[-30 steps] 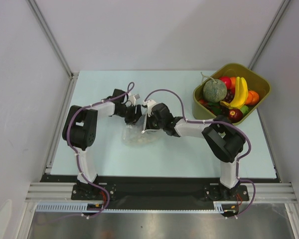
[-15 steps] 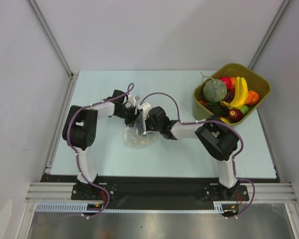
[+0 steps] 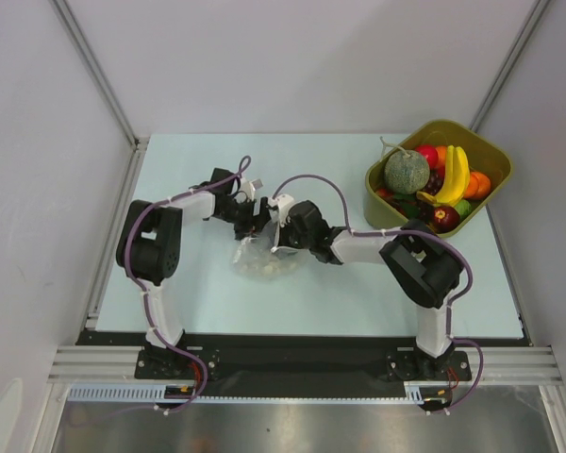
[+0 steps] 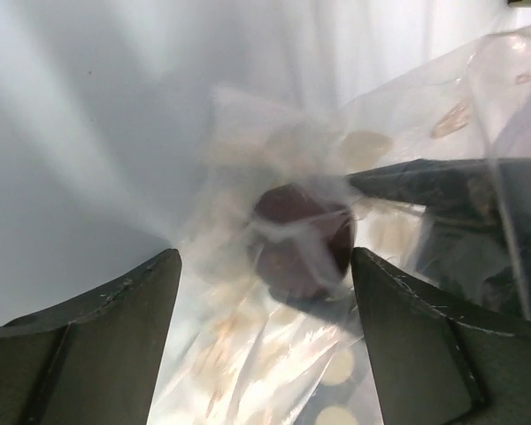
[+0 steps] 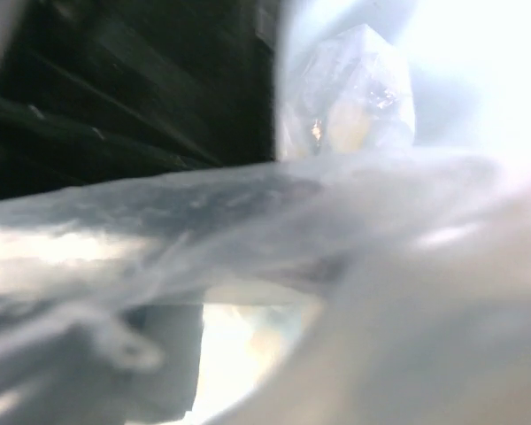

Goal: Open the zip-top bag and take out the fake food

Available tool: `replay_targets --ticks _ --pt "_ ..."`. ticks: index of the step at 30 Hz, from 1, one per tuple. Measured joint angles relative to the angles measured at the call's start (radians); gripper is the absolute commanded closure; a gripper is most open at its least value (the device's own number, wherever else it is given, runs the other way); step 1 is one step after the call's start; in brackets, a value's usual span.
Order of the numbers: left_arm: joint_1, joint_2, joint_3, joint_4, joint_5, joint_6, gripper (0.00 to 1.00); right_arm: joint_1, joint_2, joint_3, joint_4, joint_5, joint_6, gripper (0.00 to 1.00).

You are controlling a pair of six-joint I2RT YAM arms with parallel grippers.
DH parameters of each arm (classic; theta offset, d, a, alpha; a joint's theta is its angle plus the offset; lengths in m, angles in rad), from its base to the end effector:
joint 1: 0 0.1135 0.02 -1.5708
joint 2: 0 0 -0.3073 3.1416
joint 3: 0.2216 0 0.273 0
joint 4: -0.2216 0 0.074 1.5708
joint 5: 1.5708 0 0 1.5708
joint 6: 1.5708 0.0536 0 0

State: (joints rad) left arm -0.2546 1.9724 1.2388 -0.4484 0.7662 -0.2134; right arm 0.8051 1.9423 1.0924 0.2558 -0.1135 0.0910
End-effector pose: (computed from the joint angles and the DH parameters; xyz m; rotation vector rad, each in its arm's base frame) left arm 0.3979 -0.1420 0.1584 0.2705 2.7021 -1.1849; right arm 0.3129 0.3343 0.1681 -0.8424 2.0658 0.6274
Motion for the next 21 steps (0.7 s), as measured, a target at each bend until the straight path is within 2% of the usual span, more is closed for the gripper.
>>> replay_targets --ticks 4,7,11,13,14,16,17,18,21 --pt "0.000 -0.012 -0.003 0.004 0.006 -0.022 0.19 -0.014 -0.047 -0.013 -0.068 0.000 0.020 0.72" --pt "0.000 -0.033 -0.019 0.016 0.012 -0.029 0.28 -0.017 -0.077 -0.014 -0.125 0.000 0.031 0.72" --pt "0.000 -0.052 -0.037 0.025 0.022 -0.034 0.59 -0.018 -0.118 -0.015 -0.192 -0.008 0.040 0.72" --pt "0.000 -0.053 -0.048 0.035 0.024 -0.034 0.65 -0.018 -0.137 -0.015 -0.216 -0.008 0.048 0.72" --pt "0.000 -0.053 -0.055 0.039 0.024 -0.034 0.73 -0.019 -0.147 -0.015 -0.230 -0.009 0.050 0.72" --pt "0.001 -0.053 -0.066 0.045 0.028 -0.040 0.82 -0.020 -0.166 -0.015 -0.249 -0.009 0.056 0.72" --pt "0.001 -0.053 -0.069 0.047 0.029 -0.042 0.95 -0.021 -0.171 -0.015 -0.255 -0.009 0.058 0.72" --pt "0.001 -0.053 -0.072 0.048 0.032 -0.045 1.00 -0.022 -0.178 -0.015 -0.265 -0.010 0.060 0.72" --pt "0.001 -0.054 -0.074 0.051 0.031 -0.040 1.00 -0.025 -0.191 -0.015 -0.296 -0.013 0.067 0.73"
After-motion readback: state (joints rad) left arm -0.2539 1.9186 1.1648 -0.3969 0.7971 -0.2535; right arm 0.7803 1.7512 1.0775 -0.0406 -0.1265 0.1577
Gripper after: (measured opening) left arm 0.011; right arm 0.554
